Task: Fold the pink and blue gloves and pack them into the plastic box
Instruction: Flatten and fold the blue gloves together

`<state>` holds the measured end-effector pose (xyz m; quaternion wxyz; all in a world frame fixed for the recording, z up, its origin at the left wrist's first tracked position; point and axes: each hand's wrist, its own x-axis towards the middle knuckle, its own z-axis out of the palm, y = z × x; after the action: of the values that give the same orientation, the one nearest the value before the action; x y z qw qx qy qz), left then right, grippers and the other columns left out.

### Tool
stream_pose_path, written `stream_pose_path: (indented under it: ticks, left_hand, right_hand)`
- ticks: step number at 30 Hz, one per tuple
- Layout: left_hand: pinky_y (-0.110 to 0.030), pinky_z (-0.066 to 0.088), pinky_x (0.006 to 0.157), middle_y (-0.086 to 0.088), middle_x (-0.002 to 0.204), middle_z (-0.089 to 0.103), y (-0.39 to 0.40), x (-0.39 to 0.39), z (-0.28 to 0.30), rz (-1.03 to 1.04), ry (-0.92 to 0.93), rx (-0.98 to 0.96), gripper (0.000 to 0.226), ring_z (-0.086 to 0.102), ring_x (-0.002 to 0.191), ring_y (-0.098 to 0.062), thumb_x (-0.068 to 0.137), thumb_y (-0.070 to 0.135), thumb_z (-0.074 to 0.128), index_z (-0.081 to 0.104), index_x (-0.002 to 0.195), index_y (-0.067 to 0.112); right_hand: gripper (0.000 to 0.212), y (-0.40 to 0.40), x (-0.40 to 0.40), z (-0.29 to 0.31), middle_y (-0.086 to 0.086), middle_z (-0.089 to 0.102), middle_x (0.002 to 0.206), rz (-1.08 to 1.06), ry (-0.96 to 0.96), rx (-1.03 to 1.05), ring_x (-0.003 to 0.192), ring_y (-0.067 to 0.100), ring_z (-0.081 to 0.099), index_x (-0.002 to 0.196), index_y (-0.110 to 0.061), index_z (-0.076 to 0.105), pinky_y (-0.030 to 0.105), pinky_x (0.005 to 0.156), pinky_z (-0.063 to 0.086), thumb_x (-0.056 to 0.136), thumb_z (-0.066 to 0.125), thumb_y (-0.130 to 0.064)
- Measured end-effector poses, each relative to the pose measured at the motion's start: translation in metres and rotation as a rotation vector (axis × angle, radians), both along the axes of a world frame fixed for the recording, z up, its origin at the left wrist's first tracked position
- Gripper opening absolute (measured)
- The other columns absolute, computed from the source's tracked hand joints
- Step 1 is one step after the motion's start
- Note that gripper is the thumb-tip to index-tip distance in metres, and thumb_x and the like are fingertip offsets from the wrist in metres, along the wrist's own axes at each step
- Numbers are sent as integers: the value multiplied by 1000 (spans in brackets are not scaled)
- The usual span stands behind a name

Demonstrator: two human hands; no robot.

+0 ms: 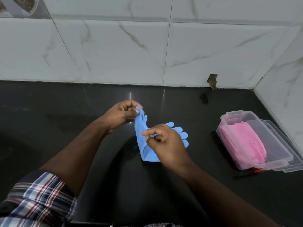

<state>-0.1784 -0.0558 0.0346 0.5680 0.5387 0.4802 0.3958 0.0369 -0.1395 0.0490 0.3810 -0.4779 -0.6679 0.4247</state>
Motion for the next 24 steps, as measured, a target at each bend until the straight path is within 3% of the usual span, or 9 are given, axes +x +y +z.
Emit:
stream_pose_path:
  ticks: [2,5,9,11,13,16,24]
  left_hand:
    - [-38,52,84,-7,95,71,8,20,-2,1,31,32,11,67,91,-21,92,13,65,70,99,19]
    - [-37,47,79,-10,91,66,19,49,-9,-5,155,80,11,60,86,-22,95,9,65,69,104,12]
    - [-22,44,67,-8,82,57,31,79,-17,-59,296,130,11,52,77,-18,95,13,67,71,104,8]
    - [-16,43,63,-7,82,57,38,90,-21,-72,344,145,12,52,75,-14,95,14,67,72,104,8]
    - [-13,42,62,-3,81,58,45,98,-24,-86,393,153,12,52,73,-9,95,16,68,74,104,12]
    - [-15,44,65,7,77,59,53,111,-30,-106,434,157,11,53,71,-4,94,19,68,75,102,17]
    - [-37,54,87,3,97,73,61,124,-36,-166,608,135,12,67,87,-13,92,32,69,72,99,23]
  right_hand:
    - [27,6,18,-4,-12,72,97,-5,45,-111,90,0,67,86,-33,73,15,79,50,87,68,-7]
    - [23,12,44,-18,-12,75,88,-80,118,-242,80,3,70,86,-19,75,9,67,48,85,66,2]
    - [20,17,66,-41,5,70,94,-188,209,-391,72,21,74,87,-6,71,16,61,49,84,59,10]
    - [20,19,73,-51,4,65,89,-221,234,-414,71,25,72,87,-6,70,19,60,48,84,59,10]
    - [20,20,78,-60,3,60,79,-243,273,-435,71,28,69,88,-6,69,30,67,54,84,58,10]
    - [24,21,85,-69,10,49,70,-288,352,-488,67,22,59,90,-4,68,41,80,57,85,53,13]
    - [35,22,94,-84,1,47,64,-301,475,-566,63,10,55,85,-12,71,27,72,56,86,47,13]
